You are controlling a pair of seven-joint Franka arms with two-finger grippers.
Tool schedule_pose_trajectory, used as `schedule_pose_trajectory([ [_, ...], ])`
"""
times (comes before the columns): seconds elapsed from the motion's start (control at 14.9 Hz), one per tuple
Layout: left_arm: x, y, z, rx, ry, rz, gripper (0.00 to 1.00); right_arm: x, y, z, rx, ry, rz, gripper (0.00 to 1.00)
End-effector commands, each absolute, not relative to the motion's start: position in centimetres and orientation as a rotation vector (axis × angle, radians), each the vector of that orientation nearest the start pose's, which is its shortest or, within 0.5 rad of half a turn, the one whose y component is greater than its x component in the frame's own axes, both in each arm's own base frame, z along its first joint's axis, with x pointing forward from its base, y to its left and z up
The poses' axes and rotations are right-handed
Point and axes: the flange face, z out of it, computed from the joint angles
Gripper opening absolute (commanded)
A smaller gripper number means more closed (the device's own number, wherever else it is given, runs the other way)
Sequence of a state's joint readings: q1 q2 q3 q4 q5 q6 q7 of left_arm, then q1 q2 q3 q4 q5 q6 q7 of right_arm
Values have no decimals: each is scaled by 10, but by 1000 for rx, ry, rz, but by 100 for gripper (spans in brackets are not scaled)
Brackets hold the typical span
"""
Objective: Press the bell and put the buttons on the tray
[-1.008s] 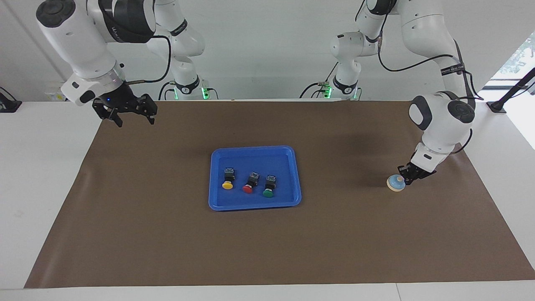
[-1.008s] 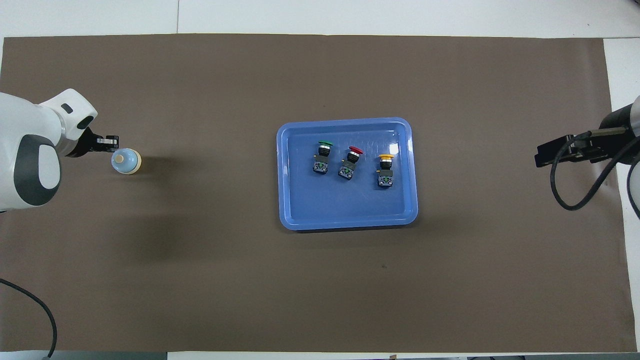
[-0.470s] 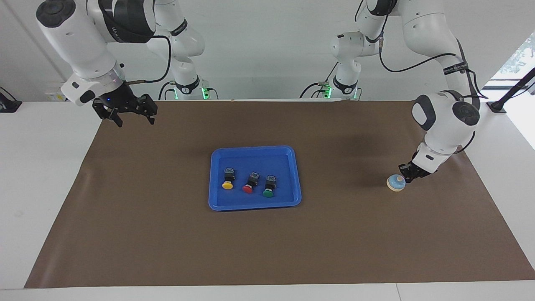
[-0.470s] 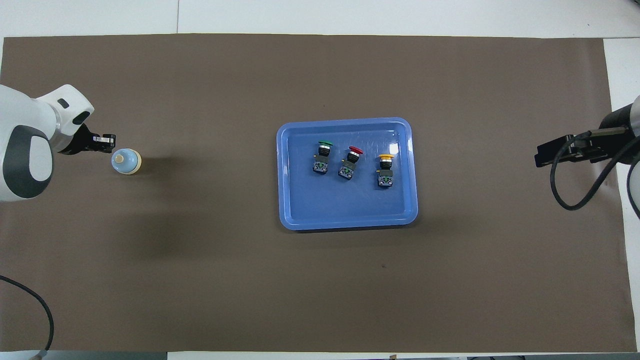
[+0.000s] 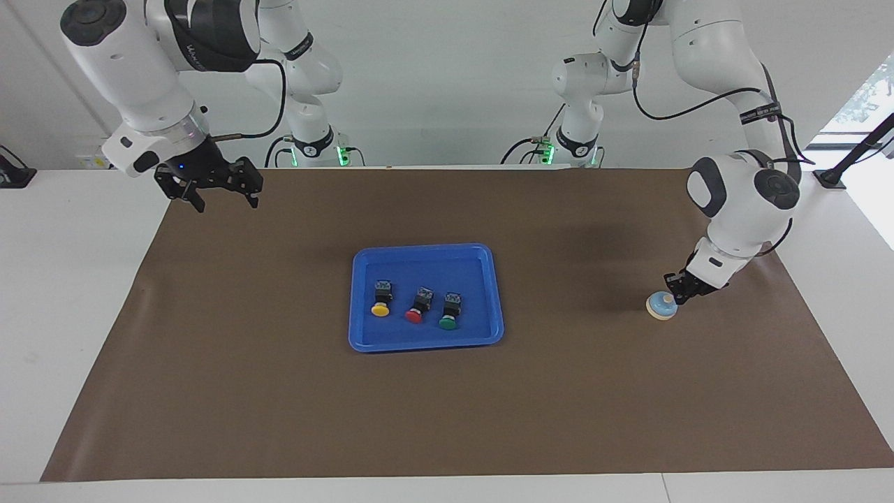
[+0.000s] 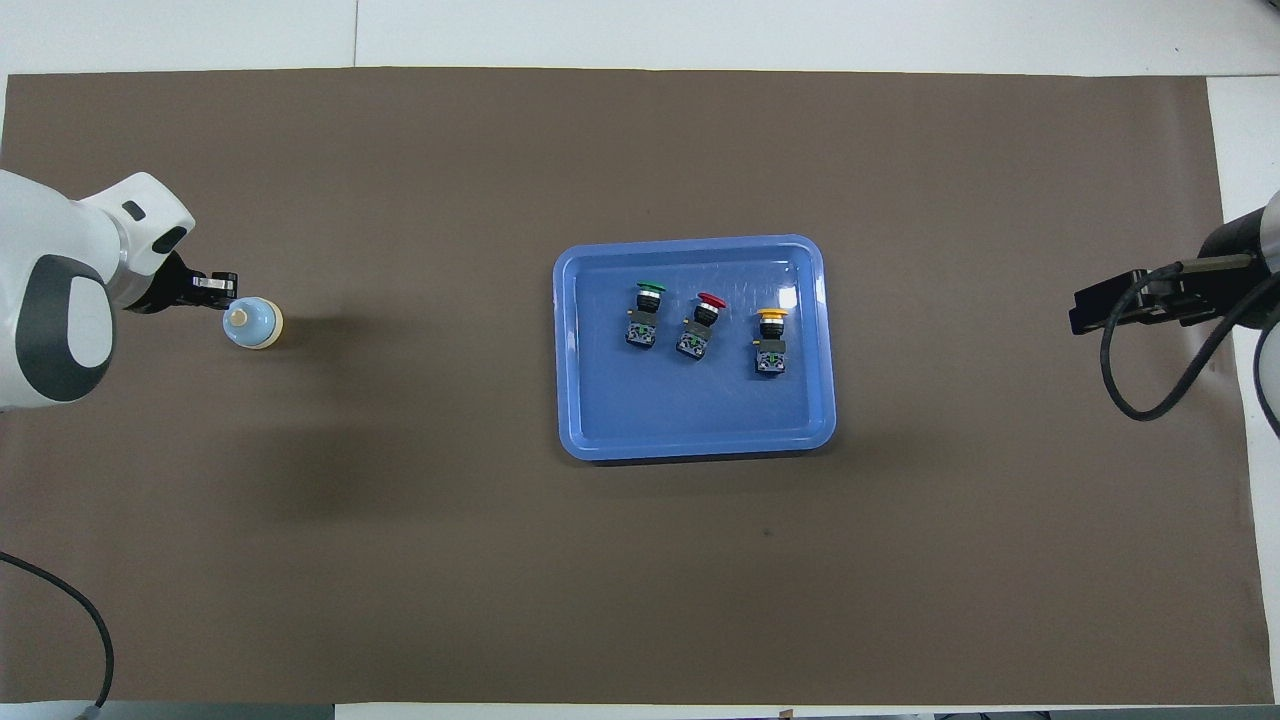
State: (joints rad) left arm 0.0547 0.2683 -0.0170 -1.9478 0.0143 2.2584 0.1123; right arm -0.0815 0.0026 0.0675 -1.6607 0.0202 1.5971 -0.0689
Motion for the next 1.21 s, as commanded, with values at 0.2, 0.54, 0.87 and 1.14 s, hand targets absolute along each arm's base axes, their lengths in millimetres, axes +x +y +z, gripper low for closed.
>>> schedule_pose_trajectory([
  [0.2, 597, 23, 314, -3112, 152, -96, 5, 549, -6, 585, -3101, -71, 112, 100],
  [0.54, 604, 21, 465, -3114, 137, 76, 100, 549, -5, 585, -3101, -73, 112, 100],
  [0.87, 560, 17, 561, -3117, 125, -7, 100, 549, -6, 585, -3101, -71, 112, 100],
  [1.14, 550, 19, 563, -3120, 107, 67, 100, 549, -6, 585, -3101, -71, 112, 100],
])
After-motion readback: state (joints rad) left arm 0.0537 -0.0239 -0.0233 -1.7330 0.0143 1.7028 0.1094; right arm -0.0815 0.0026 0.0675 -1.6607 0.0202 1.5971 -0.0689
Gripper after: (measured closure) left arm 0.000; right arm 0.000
